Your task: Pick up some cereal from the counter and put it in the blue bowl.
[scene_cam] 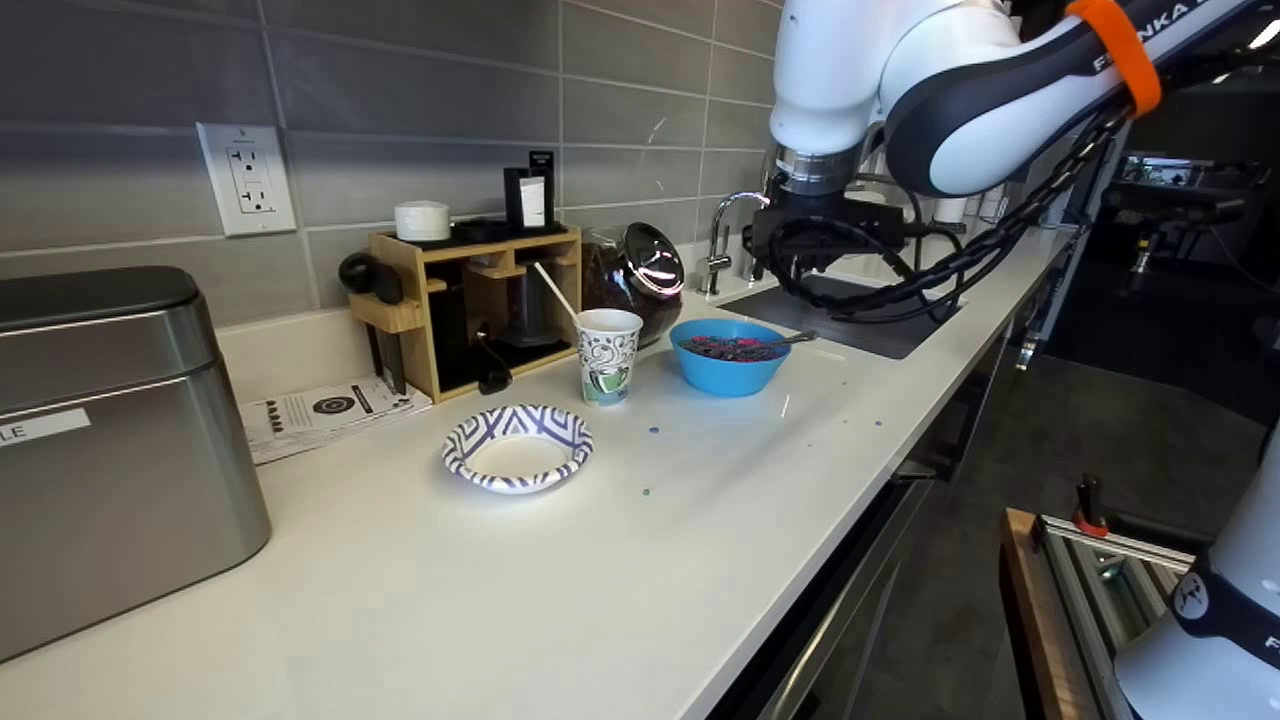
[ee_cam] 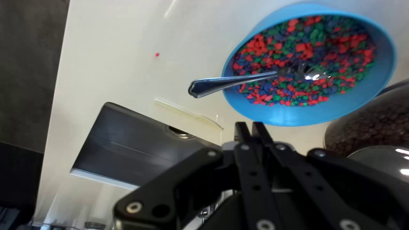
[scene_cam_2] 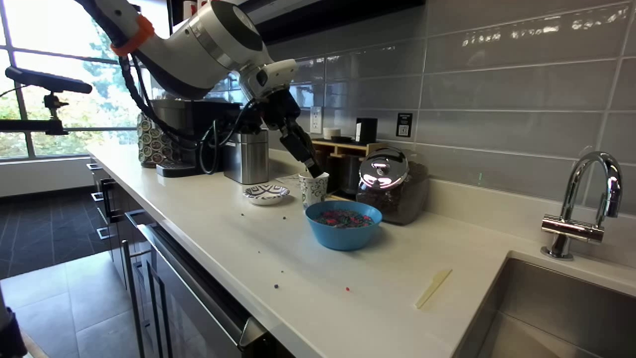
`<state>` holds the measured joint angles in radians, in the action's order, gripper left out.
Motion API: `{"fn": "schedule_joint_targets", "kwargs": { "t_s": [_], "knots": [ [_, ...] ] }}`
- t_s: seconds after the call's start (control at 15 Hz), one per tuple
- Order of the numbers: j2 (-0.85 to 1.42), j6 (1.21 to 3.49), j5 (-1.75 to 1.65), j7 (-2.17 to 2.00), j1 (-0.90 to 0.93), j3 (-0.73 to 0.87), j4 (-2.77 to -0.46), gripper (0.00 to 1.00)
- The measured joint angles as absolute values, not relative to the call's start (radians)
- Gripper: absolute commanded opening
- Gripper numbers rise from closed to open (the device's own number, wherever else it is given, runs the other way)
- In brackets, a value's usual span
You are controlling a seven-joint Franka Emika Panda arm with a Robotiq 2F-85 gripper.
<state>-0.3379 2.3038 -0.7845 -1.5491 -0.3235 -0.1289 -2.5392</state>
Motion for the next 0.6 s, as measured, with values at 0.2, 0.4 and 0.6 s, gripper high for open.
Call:
{"fn": "schedule_joint_targets", "kwargs": {
  "t_s": [0.2,0.4,0.6],
  "knots": [
    [-0.315,2.302,-0.897,-1.675,-0.321,-0.109,-2.536,0.01],
    [-0.278,2.302,-0.996,-1.763,-0.301,-0.09,-2.518,0.01],
    [-0.231,2.316,-1.054,-1.798,-0.257,-0.064,-2.492,0.29]
  ]
}}
